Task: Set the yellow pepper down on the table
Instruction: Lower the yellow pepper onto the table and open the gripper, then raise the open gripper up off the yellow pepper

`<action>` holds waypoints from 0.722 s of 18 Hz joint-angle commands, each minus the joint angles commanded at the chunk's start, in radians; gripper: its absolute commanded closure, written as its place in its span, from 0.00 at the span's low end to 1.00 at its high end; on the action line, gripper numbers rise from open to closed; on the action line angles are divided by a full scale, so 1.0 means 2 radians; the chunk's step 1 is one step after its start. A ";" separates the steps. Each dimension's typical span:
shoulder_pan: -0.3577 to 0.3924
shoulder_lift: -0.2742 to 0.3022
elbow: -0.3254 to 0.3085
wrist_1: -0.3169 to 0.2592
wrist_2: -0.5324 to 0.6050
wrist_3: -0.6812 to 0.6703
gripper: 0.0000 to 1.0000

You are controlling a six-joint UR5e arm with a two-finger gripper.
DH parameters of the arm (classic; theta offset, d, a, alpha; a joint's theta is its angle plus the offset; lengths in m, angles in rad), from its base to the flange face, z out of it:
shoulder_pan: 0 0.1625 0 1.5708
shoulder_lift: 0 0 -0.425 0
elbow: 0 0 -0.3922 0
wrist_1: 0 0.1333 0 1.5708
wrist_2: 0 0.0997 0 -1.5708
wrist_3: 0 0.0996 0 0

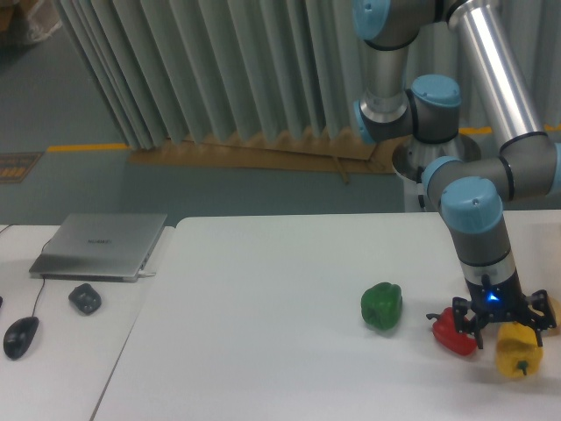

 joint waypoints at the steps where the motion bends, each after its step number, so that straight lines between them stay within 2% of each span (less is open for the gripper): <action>1: 0.001 0.006 0.000 -0.001 -0.002 0.002 0.00; 4: 0.004 0.026 -0.005 -0.004 -0.005 0.033 0.00; 6: 0.010 0.041 -0.008 -0.006 -0.004 0.103 0.00; 8: 0.014 0.044 -0.010 -0.011 -0.004 0.148 0.00; 10: 0.023 0.049 -0.012 -0.016 -0.005 0.217 0.00; 13: 0.051 0.056 -0.011 -0.059 -0.007 0.368 0.00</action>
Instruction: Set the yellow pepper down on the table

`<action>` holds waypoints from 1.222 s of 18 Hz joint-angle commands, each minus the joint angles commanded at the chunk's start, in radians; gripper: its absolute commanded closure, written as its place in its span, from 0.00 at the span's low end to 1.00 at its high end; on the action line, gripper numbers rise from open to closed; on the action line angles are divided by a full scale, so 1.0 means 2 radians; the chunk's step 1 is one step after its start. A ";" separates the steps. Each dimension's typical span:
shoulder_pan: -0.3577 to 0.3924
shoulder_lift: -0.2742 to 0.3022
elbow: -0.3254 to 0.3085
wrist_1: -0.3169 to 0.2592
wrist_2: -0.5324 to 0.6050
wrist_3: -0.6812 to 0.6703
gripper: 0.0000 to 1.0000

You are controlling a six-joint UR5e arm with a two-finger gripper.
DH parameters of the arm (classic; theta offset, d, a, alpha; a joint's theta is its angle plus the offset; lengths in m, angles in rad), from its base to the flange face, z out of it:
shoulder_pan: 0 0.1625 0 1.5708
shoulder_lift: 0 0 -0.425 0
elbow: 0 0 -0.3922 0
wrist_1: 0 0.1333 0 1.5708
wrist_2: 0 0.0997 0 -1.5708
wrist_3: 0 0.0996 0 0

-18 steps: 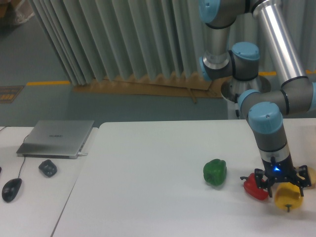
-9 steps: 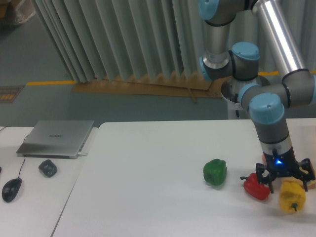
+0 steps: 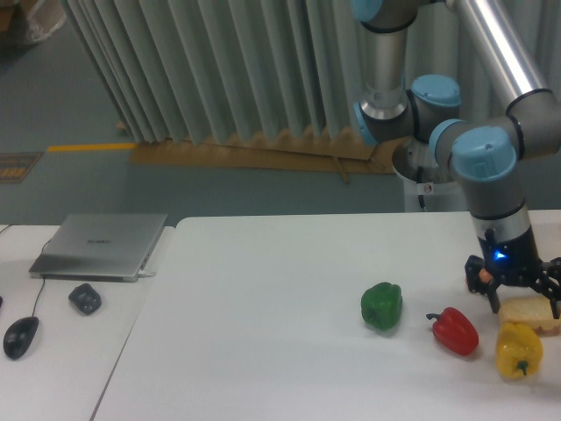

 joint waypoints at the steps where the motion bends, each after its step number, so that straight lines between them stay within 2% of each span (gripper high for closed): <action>1: 0.015 0.005 0.000 -0.015 -0.003 0.057 0.00; 3: 0.050 0.011 0.007 -0.053 -0.026 0.204 0.00; 5: 0.070 0.012 0.007 -0.071 -0.038 0.298 0.00; 6: 0.068 0.012 0.011 -0.074 -0.038 0.333 0.00; 10: 0.056 0.012 0.011 -0.088 -0.041 0.361 0.00; 14: 0.051 0.016 0.005 -0.103 -0.038 0.436 0.00; 22: 0.047 0.014 0.001 -0.112 -0.068 0.436 0.00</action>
